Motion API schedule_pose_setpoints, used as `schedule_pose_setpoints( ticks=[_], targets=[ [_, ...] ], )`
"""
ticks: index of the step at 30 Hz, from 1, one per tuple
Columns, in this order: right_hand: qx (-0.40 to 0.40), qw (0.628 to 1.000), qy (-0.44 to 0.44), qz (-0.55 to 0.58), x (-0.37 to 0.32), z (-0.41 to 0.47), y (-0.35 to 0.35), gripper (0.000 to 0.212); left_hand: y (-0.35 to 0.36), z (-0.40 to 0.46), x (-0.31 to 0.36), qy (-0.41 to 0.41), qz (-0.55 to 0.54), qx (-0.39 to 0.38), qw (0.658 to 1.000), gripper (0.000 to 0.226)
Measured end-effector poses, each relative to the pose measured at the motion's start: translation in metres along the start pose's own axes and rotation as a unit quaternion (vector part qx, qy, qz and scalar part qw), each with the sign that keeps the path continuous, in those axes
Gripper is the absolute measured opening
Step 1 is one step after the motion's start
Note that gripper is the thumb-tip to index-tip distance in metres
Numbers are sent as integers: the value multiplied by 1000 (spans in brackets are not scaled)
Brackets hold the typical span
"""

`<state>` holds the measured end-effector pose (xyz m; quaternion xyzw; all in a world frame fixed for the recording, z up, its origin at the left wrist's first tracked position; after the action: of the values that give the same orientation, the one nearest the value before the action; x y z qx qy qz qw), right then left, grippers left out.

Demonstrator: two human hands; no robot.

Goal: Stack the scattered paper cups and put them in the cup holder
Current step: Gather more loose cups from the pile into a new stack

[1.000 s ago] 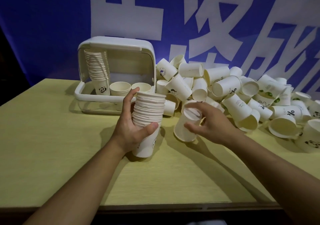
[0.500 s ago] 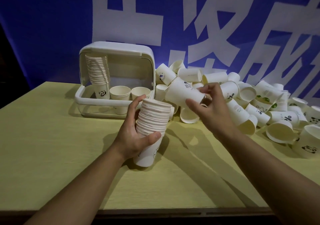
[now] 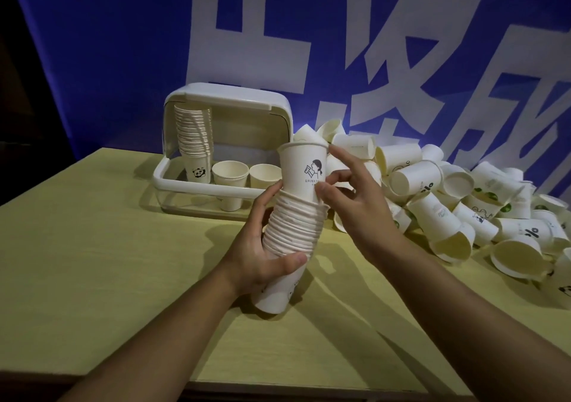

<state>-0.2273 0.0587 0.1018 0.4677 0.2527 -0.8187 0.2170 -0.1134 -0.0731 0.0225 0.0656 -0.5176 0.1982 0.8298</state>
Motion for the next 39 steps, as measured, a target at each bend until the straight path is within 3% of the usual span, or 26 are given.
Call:
schedule_pose_setpoints(
  ticks=[3, 7, 11, 16, 19, 22, 24, 27, 30, 34, 39],
  targets=[
    [-7, 1000, 3, -24, 3, -3, 0, 42, 0, 0, -2, -2, 4, 1, 1000, 102],
    [-21, 999, 24, 8, 10, -2, -4, 68, -1, 1, -5, -10, 5, 0, 1000, 102],
    [-64, 997, 34, -22, 11, 6, -7, 65, -2, 1, -6, -9, 9, -1, 1000, 102],
    [-90, 995, 46, 13, 13, 9, -10, 83, -4, 2, -7, -12, 2, -11, 1000, 101],
    [-97, 994, 57, -10, 12, 12, -11, 68, -3, 3, -8, -11, 5, -8, 1000, 99],
    [-88, 995, 36, 18, 14, 4, -6, 38, -5, 4, -8, -17, 2, 26, 1000, 107],
    [-73, 997, 19, -12, 21, -4, -1, 35, -8, 6, -8, -16, 5, 44, 999, 116],
    [-35, 995, -10, -95, 31, -3, -1, 34, -9, 7, -7, -4, -7, 43, 999, 111],
    [12, 967, -38, -251, 41, 17, -8, 41, -9, 6, -7, -5, -12, 49, 999, 103],
    [10, 859, -19, -511, 54, 58, -17, 70, -11, 7, -8, -16, -2, 50, 999, 100],
    [-53, 830, 10, -554, 70, 87, -17, 80, -12, 8, -9, -23, -5, 51, 998, 101]
  ],
)
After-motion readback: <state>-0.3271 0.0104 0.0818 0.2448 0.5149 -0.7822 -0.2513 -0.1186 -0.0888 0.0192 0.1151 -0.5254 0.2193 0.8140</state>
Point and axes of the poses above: each hand's wrist, its own z-axis towards the middle knuckle, its own y-axis out of the palm, x = y × z, the point moved 2 cm from there along z, towards the middle knuckle
